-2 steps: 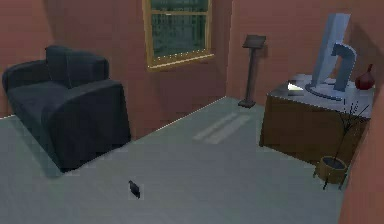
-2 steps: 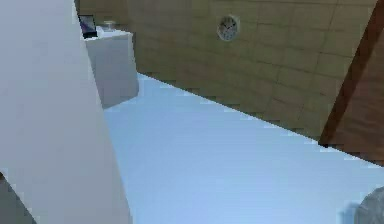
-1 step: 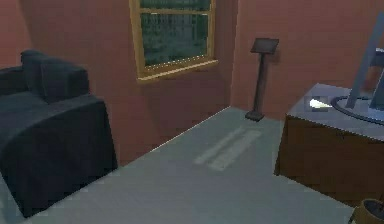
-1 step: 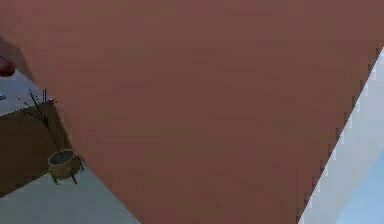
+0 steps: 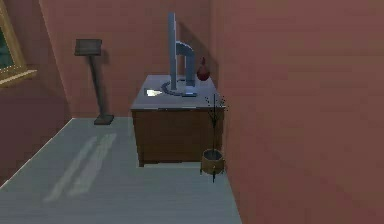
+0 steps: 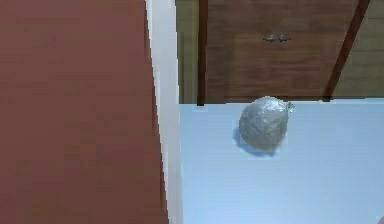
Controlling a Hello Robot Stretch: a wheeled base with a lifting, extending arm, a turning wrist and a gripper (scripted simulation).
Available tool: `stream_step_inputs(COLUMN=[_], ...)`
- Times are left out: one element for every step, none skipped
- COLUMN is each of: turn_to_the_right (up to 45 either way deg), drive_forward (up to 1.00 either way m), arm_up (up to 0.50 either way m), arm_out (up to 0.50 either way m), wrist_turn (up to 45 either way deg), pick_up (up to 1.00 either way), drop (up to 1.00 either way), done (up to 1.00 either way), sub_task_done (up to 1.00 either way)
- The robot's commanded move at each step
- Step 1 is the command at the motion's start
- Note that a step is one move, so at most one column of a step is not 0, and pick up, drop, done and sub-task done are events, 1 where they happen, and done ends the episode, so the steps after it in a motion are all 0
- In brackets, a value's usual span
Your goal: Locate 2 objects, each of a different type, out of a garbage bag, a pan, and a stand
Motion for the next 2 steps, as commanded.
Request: stream_step_inputs(turn_to_the_right=[0.0,0.0], drive_forward=[0.95,0.0], arm_up=[0.0,0.0], arm_out=[0.0,0.0], wrist_turn=[0.0,0.0], pick_up=[0.0,0.0], drop=[0.0,0.0], done=[0.0,1.0], sub_task_done=[0.0,0.0])
